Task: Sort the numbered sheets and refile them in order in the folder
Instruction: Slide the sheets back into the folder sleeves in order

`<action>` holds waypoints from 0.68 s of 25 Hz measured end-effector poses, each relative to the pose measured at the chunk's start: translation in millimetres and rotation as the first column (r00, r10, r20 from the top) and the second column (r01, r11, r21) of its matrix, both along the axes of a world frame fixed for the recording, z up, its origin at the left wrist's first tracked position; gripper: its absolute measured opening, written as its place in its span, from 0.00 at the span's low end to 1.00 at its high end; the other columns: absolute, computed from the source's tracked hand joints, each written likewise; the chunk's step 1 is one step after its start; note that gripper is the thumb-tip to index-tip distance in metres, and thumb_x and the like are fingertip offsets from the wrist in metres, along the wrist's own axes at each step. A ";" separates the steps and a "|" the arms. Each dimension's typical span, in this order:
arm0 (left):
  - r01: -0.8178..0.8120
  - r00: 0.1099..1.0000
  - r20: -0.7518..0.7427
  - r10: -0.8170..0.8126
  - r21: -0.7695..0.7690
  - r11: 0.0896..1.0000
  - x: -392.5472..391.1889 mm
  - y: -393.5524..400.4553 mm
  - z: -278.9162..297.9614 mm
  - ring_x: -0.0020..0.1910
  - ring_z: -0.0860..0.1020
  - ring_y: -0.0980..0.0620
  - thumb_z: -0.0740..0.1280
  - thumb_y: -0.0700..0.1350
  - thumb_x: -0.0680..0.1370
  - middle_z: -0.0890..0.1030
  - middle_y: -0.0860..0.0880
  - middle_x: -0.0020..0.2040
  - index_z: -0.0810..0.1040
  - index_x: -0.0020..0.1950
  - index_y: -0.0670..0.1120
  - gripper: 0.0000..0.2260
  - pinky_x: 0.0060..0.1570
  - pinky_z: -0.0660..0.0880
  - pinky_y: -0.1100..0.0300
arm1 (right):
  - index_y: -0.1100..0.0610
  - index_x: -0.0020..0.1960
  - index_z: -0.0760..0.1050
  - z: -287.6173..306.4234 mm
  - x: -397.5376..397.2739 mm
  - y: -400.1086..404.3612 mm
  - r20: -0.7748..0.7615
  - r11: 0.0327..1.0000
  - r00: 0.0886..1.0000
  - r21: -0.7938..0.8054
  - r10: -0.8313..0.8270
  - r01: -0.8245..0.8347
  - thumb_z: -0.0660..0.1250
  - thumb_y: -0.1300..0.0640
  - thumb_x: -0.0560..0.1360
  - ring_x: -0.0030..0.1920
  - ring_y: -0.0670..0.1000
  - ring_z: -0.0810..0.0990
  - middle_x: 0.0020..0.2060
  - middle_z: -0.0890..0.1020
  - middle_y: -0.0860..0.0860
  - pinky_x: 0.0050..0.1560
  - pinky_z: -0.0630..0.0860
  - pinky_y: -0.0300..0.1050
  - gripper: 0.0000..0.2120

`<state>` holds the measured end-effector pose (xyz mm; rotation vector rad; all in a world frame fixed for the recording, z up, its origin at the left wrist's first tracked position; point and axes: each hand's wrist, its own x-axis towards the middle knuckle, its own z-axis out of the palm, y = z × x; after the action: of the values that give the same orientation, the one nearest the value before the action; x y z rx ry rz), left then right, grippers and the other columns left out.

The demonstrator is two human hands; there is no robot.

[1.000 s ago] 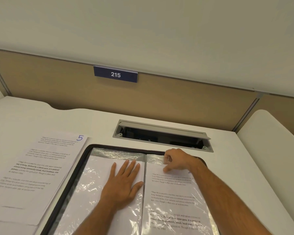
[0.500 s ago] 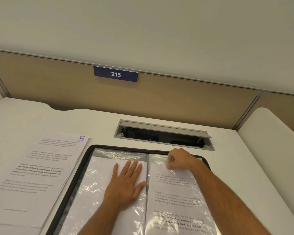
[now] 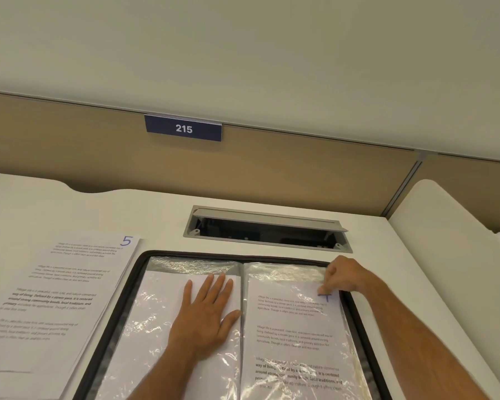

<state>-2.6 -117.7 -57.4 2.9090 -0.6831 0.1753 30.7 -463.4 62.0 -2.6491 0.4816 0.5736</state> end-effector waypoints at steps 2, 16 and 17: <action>0.002 1.000 -0.015 -0.002 0.010 1.000 0.7 0.8 -0.1 0.77 0.62 0.47 0.50 0.65 0.83 0.64 0.50 0.78 0.62 0.79 0.51 0.29 0.70 0.52 0.40 | 0.56 0.40 0.81 -3.1 -8.3 -0.3 0.147 0.989 0.985 0.128 -0.086 0.067 0.82 0.55 0.66 0.48 0.52 0.80 0.45 0.83 0.52 0.45 0.76 0.40 0.10; -0.019 0.996 -0.089 0.021 0.023 1.000 0.0 0.0 6.0 0.75 0.67 0.46 0.51 0.66 0.82 0.68 0.50 0.77 0.67 0.78 0.51 0.29 0.71 0.52 0.44 | 0.56 0.60 0.72 -12.0 -63.7 -3.8 0.017 0.757 0.922 0.577 -0.386 0.306 0.79 0.57 0.70 0.48 0.57 0.87 0.52 0.84 0.57 0.49 0.84 0.57 0.23; -0.018 0.995 -0.101 0.021 0.023 1.000 0.2 0.0 6.4 0.74 0.68 0.46 0.51 0.66 0.82 0.68 0.49 0.76 0.67 0.77 0.51 0.29 0.70 0.52 0.44 | 0.58 0.59 0.74 -10.4 -70.8 -3.5 -0.025 0.745 0.922 0.581 -0.387 0.329 0.79 0.59 0.70 0.47 0.58 0.87 0.50 0.85 0.58 0.49 0.84 0.58 0.22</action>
<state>-2.4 -117.7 -51.0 2.9226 -0.6442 0.0222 -40.1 -466.9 51.6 -1.9236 0.6502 0.3831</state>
